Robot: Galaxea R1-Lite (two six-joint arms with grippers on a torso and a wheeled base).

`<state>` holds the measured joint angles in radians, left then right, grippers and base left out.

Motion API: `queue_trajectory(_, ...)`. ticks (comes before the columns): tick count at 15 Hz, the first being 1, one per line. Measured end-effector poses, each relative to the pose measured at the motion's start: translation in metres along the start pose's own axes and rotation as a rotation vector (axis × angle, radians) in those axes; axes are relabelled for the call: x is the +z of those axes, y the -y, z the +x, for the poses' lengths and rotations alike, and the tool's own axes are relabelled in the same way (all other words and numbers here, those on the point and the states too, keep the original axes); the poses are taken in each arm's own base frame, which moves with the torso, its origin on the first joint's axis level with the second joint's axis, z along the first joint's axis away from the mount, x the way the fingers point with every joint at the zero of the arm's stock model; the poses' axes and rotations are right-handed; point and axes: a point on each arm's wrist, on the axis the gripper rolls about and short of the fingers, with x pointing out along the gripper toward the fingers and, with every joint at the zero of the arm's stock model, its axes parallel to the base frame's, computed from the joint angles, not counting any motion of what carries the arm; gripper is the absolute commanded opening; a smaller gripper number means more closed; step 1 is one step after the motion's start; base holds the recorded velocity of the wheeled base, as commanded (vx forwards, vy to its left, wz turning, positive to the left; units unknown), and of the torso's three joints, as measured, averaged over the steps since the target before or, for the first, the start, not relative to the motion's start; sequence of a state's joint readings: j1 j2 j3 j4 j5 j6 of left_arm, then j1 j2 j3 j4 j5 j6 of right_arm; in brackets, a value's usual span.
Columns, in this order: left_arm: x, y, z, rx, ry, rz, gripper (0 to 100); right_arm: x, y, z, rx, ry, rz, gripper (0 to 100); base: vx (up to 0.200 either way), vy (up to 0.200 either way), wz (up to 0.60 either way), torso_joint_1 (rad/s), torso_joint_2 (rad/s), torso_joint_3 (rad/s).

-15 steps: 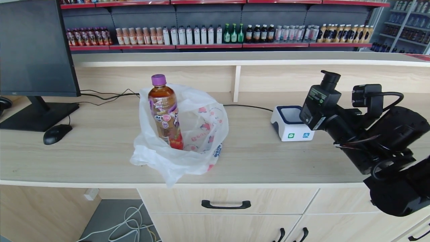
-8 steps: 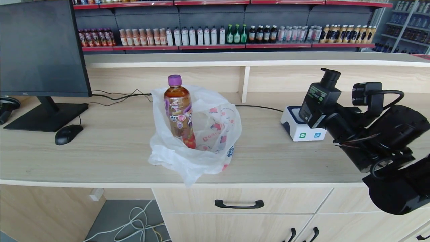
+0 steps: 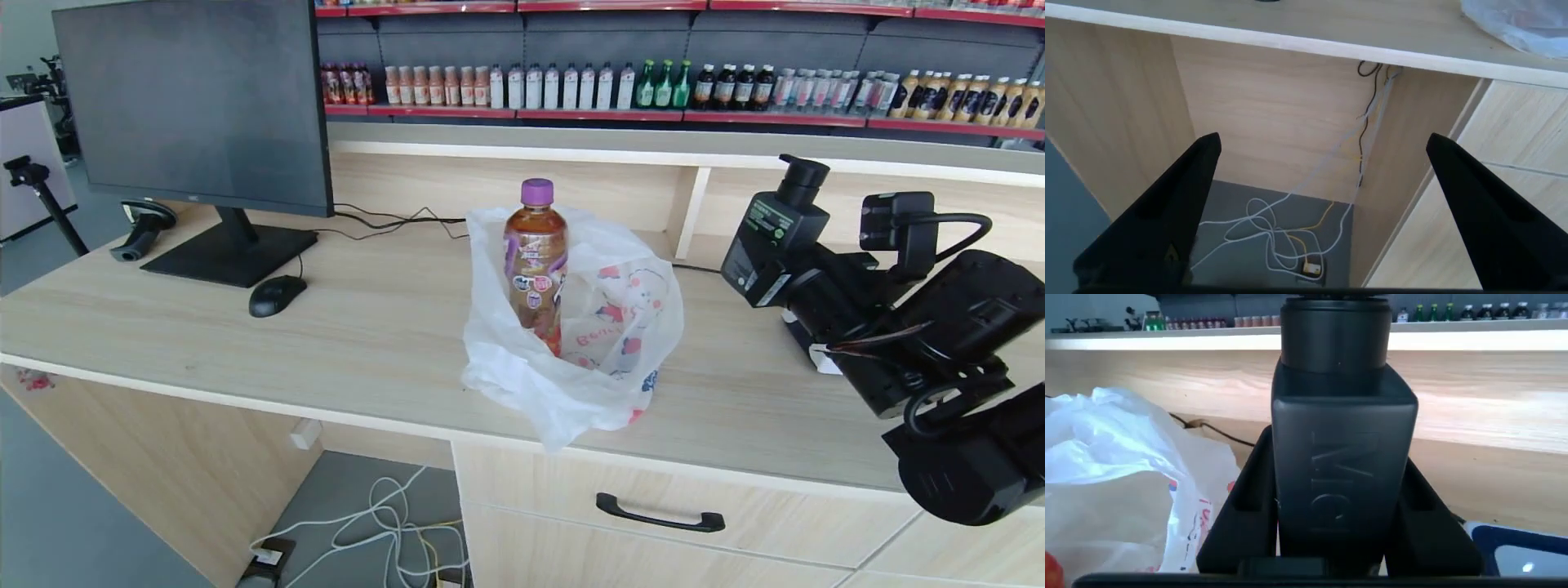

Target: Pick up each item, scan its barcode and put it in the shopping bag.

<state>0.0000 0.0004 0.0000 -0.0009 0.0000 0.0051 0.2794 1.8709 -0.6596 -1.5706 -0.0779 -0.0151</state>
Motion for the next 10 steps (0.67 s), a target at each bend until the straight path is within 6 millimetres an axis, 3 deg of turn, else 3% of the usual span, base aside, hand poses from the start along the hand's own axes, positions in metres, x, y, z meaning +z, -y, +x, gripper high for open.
queue_trajectory(7, 0.000, 0.000, 0.000, -0.001, 0.000, 0.001, 100, 0.010, -0.001, -0.005, 0.004, 0.021, 0.003, 0, 0.000, 0.000, 0.00, 0.000, 0.00, 0.000)
queue_trajectory(10, 0.000, 0.000, 0.000, 0.000, 0.000, 0.001, 100, 0.017, -0.018, -0.008, 0.055, 0.037, 0.025, 0, 0.000, 0.000, 0.00, 0.000, 0.00, 0.000)
